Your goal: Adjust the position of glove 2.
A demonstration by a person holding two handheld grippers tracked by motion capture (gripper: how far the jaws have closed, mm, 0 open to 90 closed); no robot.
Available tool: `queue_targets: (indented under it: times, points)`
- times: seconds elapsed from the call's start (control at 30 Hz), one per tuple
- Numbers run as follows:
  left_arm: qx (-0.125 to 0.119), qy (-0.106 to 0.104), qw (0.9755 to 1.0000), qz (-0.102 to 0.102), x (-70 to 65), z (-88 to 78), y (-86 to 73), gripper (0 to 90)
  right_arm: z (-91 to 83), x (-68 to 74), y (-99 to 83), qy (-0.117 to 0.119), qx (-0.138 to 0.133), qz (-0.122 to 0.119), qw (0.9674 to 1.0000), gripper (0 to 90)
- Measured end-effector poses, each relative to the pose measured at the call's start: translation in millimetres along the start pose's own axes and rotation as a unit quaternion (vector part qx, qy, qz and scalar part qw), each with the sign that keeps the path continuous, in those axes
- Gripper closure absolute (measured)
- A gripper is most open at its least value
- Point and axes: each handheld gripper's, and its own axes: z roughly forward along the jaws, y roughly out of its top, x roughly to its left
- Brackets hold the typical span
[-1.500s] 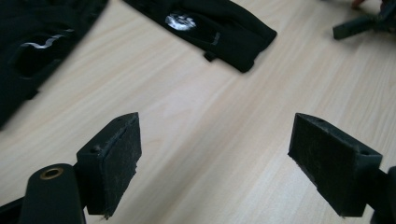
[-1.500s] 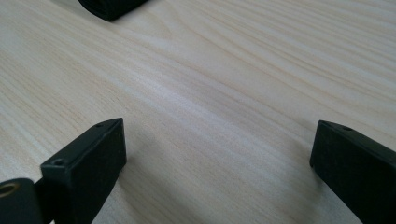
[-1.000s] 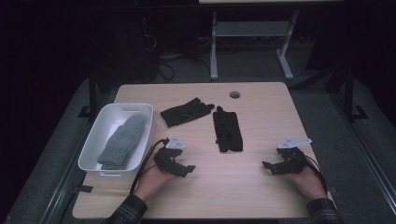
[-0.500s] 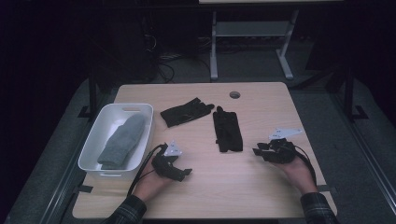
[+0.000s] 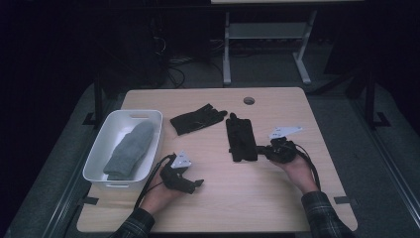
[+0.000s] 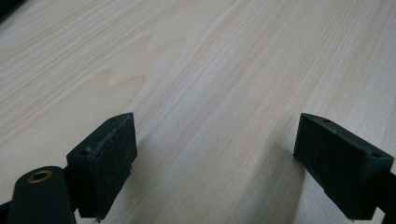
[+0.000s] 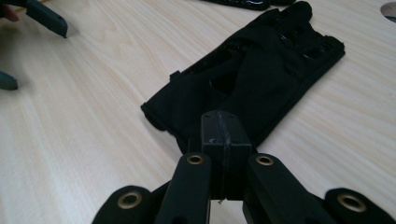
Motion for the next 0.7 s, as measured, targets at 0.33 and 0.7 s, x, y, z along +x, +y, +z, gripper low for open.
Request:
queue_targets:
  times: [0.33,0.7]
  points:
    - [0.002,0.001,1.0000,-0.002,0.0,0.3,0.5,12.2,37.5,-5.0,0.5,0.003,0.051,-0.009,0.9986,90.0]
    - [0.002,0.001,1.0000,-0.003,0.1,0.5,0.7,12.2,34.4,-0.6,-5.0,0.009,0.061,0.000,0.9981,90.0]
